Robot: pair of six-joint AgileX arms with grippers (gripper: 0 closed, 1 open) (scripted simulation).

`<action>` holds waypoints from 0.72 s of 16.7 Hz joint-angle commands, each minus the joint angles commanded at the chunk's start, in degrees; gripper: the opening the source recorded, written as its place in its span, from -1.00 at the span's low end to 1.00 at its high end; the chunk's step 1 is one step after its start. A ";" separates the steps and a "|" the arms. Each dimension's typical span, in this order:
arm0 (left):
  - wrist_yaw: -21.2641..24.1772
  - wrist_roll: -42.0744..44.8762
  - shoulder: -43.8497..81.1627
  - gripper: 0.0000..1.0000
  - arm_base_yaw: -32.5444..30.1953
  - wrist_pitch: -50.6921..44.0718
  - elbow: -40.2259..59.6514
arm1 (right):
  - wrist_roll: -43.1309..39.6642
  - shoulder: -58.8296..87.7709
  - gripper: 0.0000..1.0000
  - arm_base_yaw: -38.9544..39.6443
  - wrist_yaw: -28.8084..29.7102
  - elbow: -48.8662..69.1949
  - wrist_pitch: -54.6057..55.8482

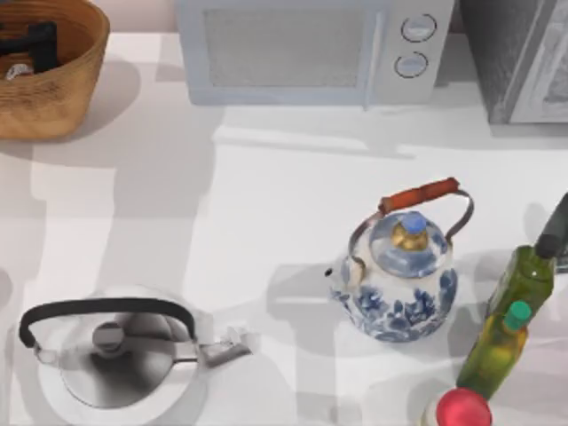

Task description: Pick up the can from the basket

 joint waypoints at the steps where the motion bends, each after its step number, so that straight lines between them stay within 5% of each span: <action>1: 0.00 0.00 0.00 1.00 0.00 0.00 0.00 | 0.00 0.00 1.00 0.00 0.00 0.00 0.00; 12: 0.00 0.00 0.00 -0.66 0.00 0.00 0.00 | 0.00 0.00 1.00 0.00 0.00 0.00 0.00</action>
